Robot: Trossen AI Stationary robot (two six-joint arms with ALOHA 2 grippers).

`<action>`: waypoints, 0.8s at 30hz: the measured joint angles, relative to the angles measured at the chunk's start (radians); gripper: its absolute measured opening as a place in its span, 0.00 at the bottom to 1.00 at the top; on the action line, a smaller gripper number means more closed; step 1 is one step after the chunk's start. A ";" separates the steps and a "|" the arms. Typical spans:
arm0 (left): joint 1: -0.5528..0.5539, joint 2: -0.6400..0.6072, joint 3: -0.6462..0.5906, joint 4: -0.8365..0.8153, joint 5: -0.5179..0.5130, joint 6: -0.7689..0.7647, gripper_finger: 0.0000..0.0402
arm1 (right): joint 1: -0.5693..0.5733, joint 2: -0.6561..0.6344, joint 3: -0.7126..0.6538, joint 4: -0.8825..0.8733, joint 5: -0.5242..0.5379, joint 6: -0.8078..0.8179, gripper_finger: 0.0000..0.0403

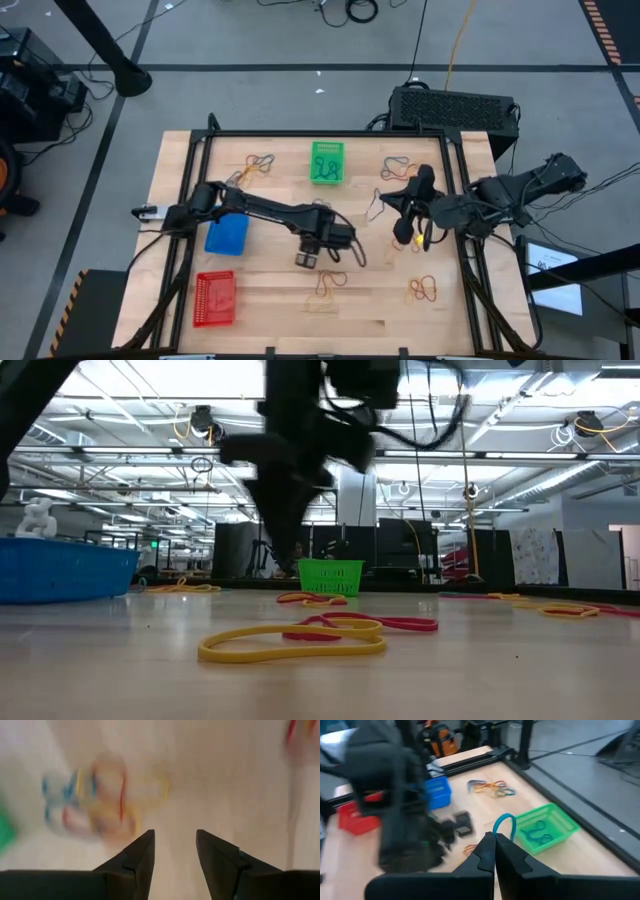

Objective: Sort rubber bands into baskets
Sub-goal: Put the blue rubber band into the green bin

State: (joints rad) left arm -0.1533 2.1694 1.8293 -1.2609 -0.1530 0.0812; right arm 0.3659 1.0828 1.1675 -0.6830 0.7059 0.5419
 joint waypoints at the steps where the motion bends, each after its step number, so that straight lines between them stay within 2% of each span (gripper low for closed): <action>1: -0.008 -0.013 -0.004 -0.047 -0.027 -0.019 0.38 | -0.012 0.001 0.000 -0.001 0.009 -0.001 0.00; 3: -0.031 -0.052 -0.029 -0.089 -0.090 -0.042 0.38 | -0.039 0.008 0.000 -0.001 0.018 -0.005 0.00; 6: -0.060 -0.146 -0.128 -0.086 -0.168 -0.042 0.38 | -0.086 0.026 0.000 -0.001 0.022 -0.008 0.00; 12: -0.072 -0.488 -0.471 0.050 -0.193 -0.083 0.38 | -0.178 0.091 0.000 0.024 -0.025 -0.065 0.00; 18: -0.072 -0.910 -0.847 0.414 -0.208 -0.097 0.38 | -0.292 0.192 0.000 0.157 -0.110 -0.168 0.00; 24: -0.072 -1.265 -1.109 0.869 -0.220 -0.020 0.38 | -0.465 0.307 0.000 0.373 -0.249 -0.316 0.00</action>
State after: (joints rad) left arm -0.2249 0.9041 0.7202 -0.3916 -0.3730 0.0616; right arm -0.0995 1.3895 1.1675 -0.3101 0.4573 0.2257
